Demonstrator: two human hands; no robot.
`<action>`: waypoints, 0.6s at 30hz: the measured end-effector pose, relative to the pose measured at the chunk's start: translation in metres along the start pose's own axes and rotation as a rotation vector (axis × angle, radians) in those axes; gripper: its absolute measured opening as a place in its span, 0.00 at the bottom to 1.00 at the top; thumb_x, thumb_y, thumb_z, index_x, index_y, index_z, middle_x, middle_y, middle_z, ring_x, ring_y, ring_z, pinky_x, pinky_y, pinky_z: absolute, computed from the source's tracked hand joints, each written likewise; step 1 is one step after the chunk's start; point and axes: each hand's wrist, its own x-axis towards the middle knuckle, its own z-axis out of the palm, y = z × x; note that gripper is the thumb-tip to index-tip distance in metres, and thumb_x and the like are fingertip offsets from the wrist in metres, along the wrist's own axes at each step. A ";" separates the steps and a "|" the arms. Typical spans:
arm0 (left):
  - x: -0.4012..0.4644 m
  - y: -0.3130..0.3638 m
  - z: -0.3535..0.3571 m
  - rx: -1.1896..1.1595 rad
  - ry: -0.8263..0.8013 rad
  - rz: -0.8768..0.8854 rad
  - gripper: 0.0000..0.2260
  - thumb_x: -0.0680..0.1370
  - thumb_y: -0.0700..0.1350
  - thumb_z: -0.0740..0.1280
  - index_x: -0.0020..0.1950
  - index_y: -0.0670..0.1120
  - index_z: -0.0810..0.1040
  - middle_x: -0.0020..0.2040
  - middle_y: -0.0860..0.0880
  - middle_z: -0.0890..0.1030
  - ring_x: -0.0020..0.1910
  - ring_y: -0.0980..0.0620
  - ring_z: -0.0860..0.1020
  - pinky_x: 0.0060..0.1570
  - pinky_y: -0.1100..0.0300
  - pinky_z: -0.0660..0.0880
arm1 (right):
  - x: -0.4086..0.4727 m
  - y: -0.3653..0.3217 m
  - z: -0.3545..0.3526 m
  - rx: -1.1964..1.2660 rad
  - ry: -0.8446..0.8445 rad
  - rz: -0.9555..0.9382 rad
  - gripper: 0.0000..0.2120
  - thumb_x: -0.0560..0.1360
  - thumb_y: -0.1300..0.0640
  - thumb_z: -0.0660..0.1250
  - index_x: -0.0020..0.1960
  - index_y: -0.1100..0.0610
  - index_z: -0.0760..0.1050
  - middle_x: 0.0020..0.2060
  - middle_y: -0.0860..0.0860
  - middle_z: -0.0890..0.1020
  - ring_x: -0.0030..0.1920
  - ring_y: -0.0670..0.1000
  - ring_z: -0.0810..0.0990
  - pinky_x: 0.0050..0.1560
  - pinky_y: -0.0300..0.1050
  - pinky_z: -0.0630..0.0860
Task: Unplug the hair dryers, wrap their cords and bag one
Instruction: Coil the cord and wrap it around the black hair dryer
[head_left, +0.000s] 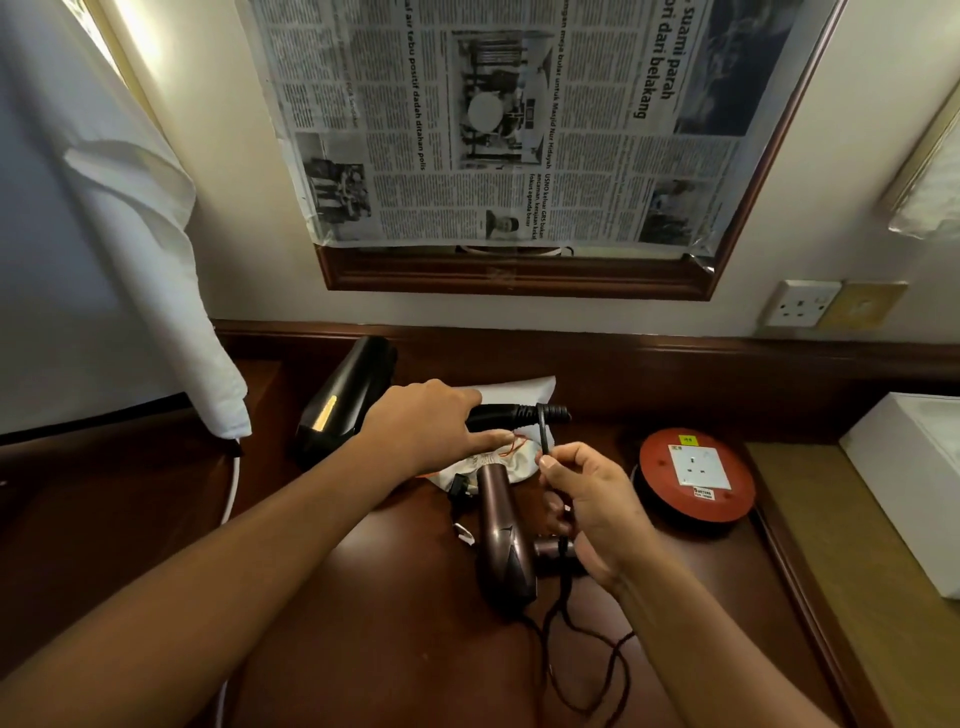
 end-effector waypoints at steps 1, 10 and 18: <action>-0.001 0.000 0.000 -0.011 0.007 0.006 0.34 0.69 0.77 0.47 0.55 0.53 0.74 0.38 0.53 0.74 0.38 0.50 0.77 0.35 0.55 0.73 | 0.000 0.000 0.000 0.007 -0.024 0.011 0.02 0.79 0.63 0.61 0.50 0.62 0.72 0.30 0.52 0.71 0.25 0.46 0.65 0.22 0.38 0.59; -0.010 -0.004 -0.014 -0.076 0.101 0.070 0.27 0.72 0.74 0.50 0.49 0.53 0.72 0.34 0.56 0.72 0.35 0.54 0.73 0.34 0.57 0.69 | 0.004 0.000 0.002 -0.095 -0.193 0.094 0.17 0.81 0.49 0.56 0.47 0.60 0.74 0.24 0.54 0.69 0.21 0.48 0.62 0.23 0.38 0.58; -0.011 -0.010 -0.028 -0.156 0.182 0.102 0.23 0.73 0.72 0.52 0.45 0.54 0.70 0.33 0.55 0.73 0.32 0.57 0.72 0.33 0.58 0.70 | 0.014 0.006 -0.002 0.235 -0.370 0.160 0.25 0.75 0.40 0.56 0.38 0.61 0.77 0.23 0.49 0.57 0.26 0.48 0.52 0.29 0.42 0.50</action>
